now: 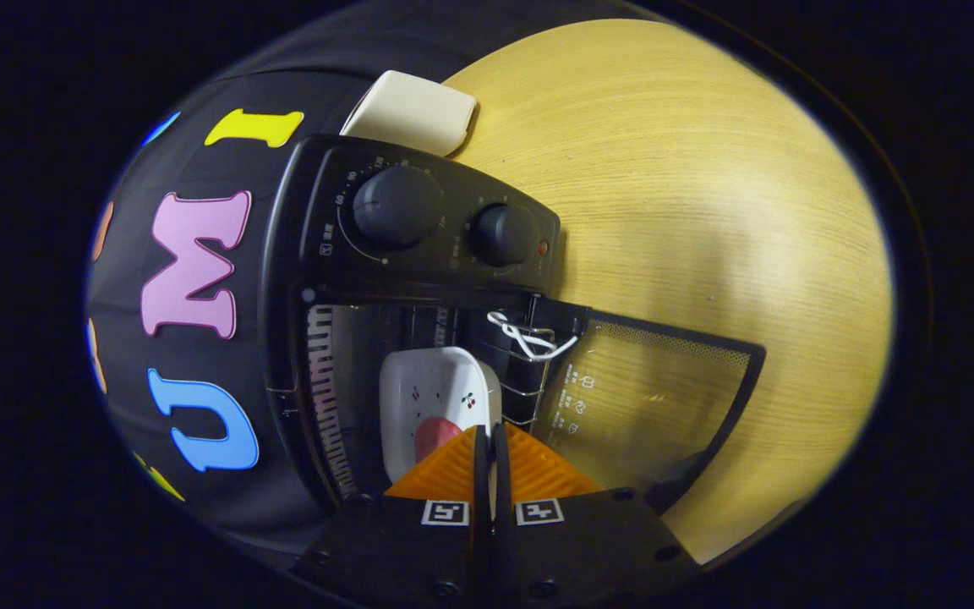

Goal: Open the toaster oven, put the food inside, and close the toaster oven door.

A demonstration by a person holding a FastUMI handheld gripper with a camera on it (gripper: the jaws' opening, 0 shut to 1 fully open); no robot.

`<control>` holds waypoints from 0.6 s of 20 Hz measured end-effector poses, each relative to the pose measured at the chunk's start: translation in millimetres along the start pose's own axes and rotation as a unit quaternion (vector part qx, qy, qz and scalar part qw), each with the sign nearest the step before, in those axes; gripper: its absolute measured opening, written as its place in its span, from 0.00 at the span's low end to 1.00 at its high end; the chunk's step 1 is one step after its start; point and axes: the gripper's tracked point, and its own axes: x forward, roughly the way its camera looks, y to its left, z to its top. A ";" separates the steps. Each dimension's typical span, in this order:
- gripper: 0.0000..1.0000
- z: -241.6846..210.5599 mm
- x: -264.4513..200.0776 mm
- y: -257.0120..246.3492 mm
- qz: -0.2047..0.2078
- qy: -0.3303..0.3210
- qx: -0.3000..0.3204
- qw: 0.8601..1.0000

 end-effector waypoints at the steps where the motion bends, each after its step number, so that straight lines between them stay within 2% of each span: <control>1: 0.06 -0.6 2.4 3.0 -0.001 -0.006 0.004 1.000; 6: 0.06 -1.9 8.5 8.7 -0.006 -0.008 0.008 1.000; 8: 0.08 -2.8 9.0 13.9 0.007 -0.011 0.011 1.000; 11: 0.14 -13.3 4.3 20.3 0.029 0.011 0.006 0.999; 12: 0.22 -17.5 3.6 20.7 0.034 0.020 0.001 0.999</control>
